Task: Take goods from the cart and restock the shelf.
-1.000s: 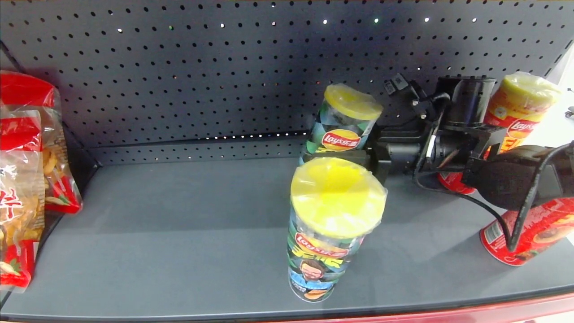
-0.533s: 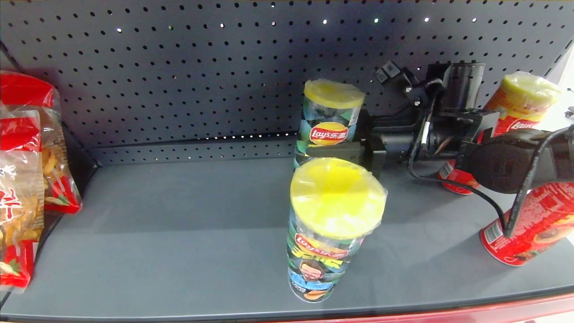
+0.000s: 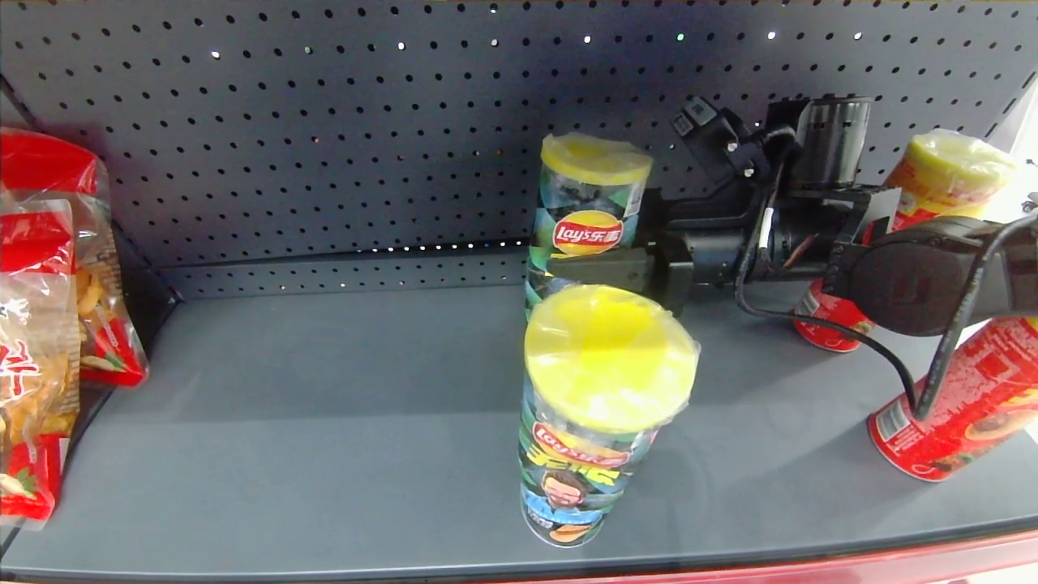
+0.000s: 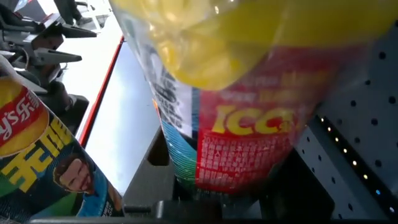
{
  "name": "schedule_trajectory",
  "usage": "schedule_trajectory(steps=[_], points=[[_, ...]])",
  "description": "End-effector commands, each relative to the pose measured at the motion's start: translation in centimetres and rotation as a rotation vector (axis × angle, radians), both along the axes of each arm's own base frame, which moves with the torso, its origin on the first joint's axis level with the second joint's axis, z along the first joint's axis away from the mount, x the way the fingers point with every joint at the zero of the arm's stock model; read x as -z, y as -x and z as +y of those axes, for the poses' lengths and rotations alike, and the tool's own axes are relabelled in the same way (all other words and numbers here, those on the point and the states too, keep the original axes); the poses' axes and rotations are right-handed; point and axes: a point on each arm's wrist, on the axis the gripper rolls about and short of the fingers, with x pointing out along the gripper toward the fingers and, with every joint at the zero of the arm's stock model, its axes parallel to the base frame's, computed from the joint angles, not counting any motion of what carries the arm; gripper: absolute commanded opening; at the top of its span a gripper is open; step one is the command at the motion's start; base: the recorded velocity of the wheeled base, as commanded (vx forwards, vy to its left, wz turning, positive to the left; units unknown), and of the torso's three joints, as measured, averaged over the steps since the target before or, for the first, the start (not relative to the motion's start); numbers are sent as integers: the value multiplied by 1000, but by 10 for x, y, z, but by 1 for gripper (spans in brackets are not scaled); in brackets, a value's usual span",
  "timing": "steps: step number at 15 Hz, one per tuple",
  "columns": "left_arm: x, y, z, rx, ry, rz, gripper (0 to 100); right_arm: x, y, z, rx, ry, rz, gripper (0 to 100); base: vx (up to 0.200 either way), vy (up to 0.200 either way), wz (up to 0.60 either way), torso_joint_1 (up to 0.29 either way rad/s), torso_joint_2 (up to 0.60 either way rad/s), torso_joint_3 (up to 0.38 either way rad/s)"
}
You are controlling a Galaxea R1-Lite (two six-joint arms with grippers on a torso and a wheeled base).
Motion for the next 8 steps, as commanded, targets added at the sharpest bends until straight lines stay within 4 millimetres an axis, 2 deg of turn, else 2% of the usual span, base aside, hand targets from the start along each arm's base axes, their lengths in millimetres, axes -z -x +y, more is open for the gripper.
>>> schedule_trajectory(steps=[1,8], points=[[0,0,0,0,2,2,100,1,1,1,-9,2,-8,0,0,0,0,0,0,0],[0,0,0,0,0,2,100,21,-4,4,-14,33,17,0,0,0,0,0,0,0]])
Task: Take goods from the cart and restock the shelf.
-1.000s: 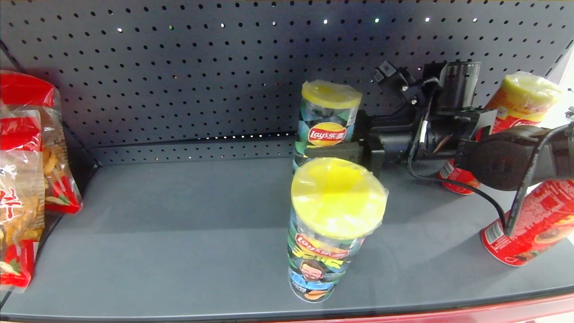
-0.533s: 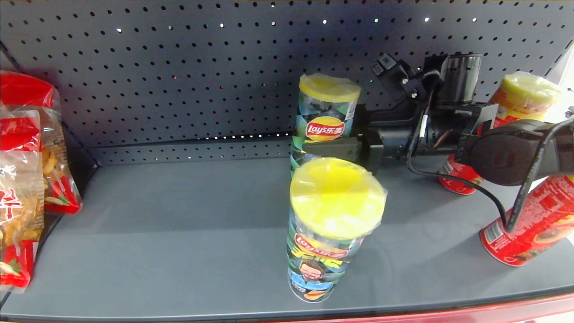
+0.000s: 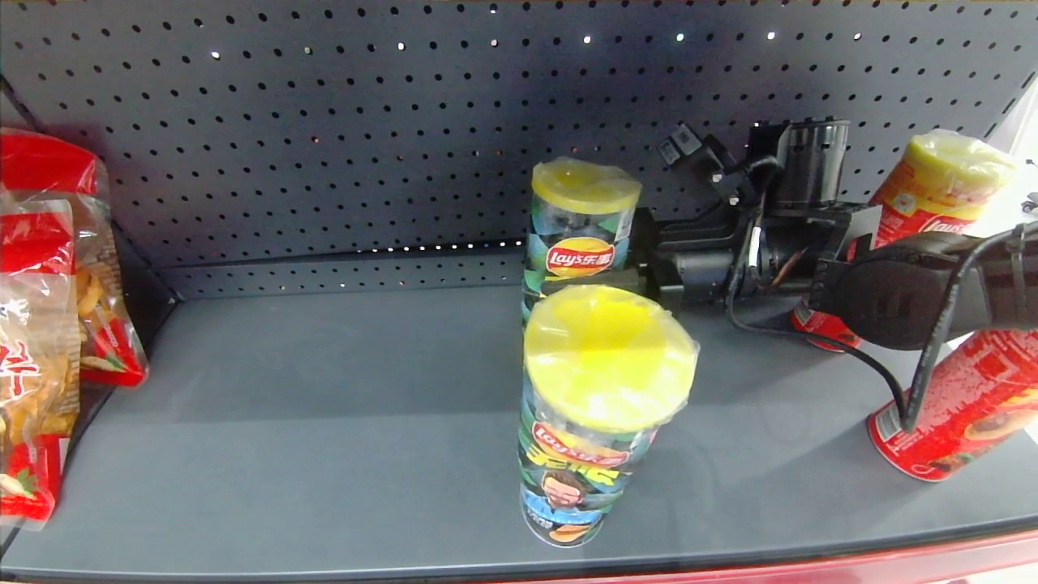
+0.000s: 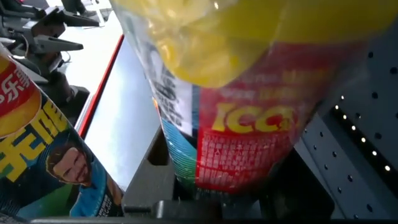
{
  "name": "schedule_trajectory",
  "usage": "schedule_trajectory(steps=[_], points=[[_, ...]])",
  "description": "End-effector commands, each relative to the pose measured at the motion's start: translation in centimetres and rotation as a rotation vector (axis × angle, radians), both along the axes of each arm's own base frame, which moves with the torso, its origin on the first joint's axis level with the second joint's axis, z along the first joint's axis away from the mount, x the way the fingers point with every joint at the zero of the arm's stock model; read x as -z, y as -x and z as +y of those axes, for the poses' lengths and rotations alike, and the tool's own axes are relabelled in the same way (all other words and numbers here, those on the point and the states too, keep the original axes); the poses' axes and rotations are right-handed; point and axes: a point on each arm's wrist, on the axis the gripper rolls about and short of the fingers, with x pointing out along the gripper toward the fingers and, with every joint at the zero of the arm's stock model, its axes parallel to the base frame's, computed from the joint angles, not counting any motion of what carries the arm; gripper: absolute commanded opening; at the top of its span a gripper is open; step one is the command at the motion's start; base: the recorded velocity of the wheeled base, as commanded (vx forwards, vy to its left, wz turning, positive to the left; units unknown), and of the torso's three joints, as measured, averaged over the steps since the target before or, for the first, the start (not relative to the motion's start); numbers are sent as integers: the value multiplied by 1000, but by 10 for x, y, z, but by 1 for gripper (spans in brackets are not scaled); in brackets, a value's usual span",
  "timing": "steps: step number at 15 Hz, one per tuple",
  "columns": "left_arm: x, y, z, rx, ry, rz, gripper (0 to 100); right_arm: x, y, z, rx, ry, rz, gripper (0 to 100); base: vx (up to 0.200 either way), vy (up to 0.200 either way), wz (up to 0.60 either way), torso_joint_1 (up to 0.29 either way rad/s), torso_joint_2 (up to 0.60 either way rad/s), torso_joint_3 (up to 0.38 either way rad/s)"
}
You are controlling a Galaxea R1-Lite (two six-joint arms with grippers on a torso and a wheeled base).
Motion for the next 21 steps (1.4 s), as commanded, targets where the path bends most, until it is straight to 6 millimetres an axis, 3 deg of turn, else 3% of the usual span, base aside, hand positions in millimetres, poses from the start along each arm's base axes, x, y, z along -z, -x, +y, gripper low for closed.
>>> schedule_trajectory(steps=[1,3,4,12,16,21], points=[[0,0,0,0,1,2,100,5,-2,1,1,8,14,0,0,0,0,0,0,0],[0,0,0,-2,1,2,100,5,-2,1,0,8,13,0,0,0,0,0,0,0],[0,0,0,0,1,2,100,5,-2,1,0,8,11,100,0,0,0,0,0,0],[0,0,0,-2,1,2,100,2,3,-1,-4,6,9,100,0,0,0,0,0,0],[0,0,0,0,1,2,100,9,9,-15,19,23,42,100,0,0,0,0,0,0],[0,0,0,-2,1,2,100,3,11,-29,49,16,30,100,0,0,0,0,0,0]])
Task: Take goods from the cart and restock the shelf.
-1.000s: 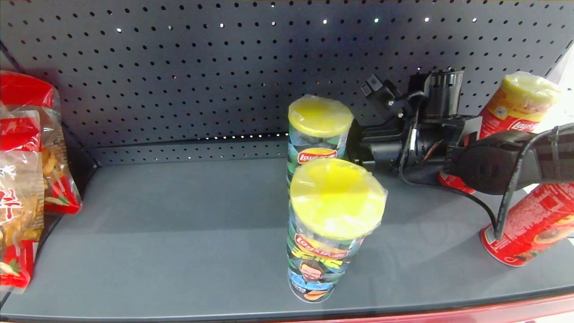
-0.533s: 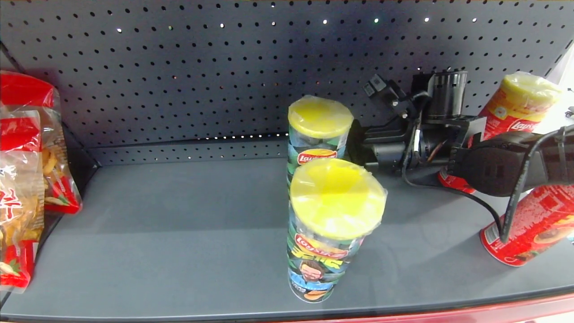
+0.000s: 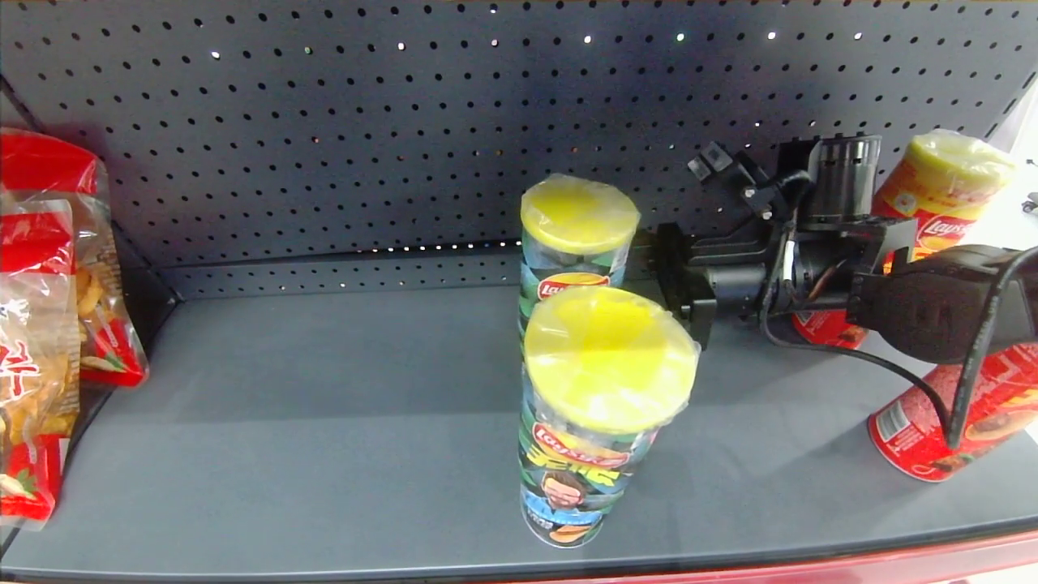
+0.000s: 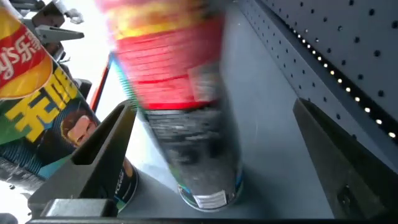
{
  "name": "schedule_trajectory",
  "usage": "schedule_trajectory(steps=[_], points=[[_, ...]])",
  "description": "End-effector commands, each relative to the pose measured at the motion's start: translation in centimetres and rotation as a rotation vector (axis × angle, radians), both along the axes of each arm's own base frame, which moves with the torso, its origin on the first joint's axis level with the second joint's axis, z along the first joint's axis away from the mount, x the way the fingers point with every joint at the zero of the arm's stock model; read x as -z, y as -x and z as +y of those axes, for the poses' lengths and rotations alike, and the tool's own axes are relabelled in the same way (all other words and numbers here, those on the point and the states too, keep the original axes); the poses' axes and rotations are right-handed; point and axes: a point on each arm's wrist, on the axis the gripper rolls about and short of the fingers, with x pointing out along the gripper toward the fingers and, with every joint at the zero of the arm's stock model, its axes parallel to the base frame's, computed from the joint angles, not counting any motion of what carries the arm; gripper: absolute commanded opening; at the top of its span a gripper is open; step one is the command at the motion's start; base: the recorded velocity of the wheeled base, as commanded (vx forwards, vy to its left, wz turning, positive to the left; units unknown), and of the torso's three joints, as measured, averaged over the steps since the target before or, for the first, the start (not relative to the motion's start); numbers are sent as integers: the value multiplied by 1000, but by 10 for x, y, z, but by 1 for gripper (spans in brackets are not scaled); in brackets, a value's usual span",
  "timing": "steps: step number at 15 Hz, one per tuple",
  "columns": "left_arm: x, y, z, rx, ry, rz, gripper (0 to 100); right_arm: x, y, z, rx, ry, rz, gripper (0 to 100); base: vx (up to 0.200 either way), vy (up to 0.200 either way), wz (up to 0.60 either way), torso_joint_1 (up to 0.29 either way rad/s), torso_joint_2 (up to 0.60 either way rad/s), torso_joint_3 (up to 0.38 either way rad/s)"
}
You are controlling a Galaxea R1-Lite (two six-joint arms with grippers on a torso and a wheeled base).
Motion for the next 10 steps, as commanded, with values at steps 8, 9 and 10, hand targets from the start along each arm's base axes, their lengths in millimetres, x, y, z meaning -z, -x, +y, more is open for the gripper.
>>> schedule_trajectory(steps=[8,9,10], points=[[0,0,0,0,0,2,100,1,13,-16,20,12,-13,100,0,0,0,0,0,0],[0,0,0,1,0,2,100,2,14,-16,21,13,-16,100,0,0,0,0,0,0],[0,0,0,0,0,2,100,0,14,-17,22,11,-22,100,0,0,0,0,0,0]])
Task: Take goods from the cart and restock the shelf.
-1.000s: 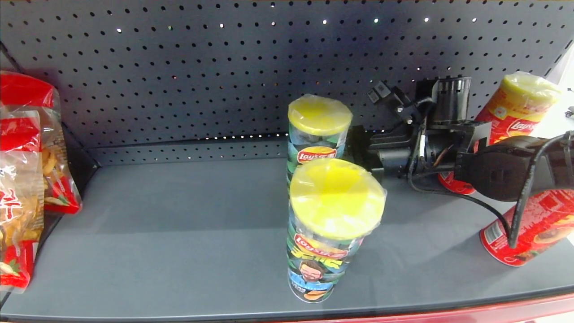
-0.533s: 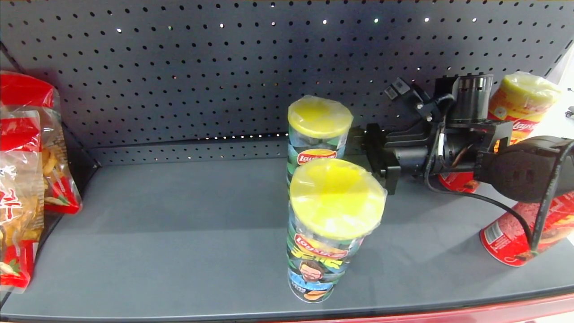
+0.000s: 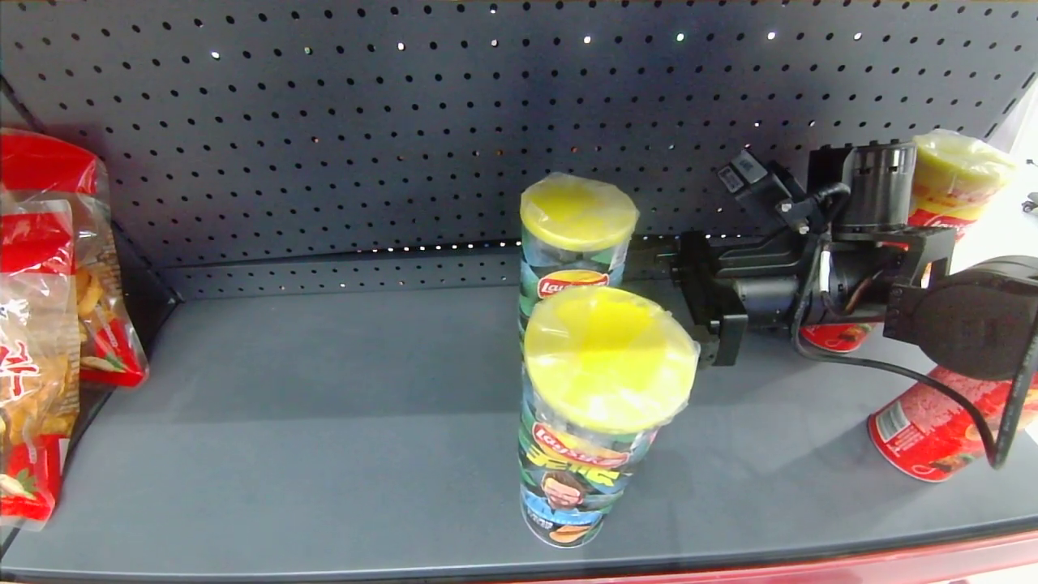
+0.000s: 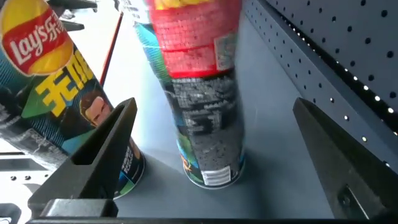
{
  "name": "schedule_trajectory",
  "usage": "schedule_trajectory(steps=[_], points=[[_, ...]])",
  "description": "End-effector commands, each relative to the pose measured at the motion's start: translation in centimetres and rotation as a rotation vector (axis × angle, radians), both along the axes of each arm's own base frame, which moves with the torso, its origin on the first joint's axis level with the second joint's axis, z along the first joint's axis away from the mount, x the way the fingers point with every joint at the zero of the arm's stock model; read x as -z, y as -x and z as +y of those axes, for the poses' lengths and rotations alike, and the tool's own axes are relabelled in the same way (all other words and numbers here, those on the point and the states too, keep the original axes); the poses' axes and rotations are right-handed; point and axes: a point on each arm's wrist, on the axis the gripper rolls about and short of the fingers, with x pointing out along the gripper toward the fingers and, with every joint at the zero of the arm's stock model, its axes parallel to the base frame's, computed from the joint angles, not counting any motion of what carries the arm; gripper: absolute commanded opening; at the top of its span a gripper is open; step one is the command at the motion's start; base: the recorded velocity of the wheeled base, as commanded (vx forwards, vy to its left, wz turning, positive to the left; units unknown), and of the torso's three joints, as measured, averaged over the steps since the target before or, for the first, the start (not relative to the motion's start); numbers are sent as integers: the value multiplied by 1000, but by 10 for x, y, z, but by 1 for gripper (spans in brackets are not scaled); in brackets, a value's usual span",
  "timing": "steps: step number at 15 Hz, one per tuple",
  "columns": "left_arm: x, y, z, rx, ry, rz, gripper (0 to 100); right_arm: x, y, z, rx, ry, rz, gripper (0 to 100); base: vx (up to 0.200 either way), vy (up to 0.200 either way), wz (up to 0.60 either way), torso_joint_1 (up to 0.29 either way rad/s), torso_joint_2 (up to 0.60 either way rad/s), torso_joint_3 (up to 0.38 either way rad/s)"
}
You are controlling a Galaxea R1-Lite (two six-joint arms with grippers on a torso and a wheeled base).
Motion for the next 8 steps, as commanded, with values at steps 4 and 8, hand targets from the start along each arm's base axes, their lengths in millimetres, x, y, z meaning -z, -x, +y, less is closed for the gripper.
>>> schedule_trajectory(steps=[4,8], points=[[0,0,0,0,0,2,100,-5,2,-1,9,6,9,100,0,0,0,0,0,0],[0,0,0,0,0,2,100,-12,3,1,2,18,20,100,0,0,0,0,0,0]])
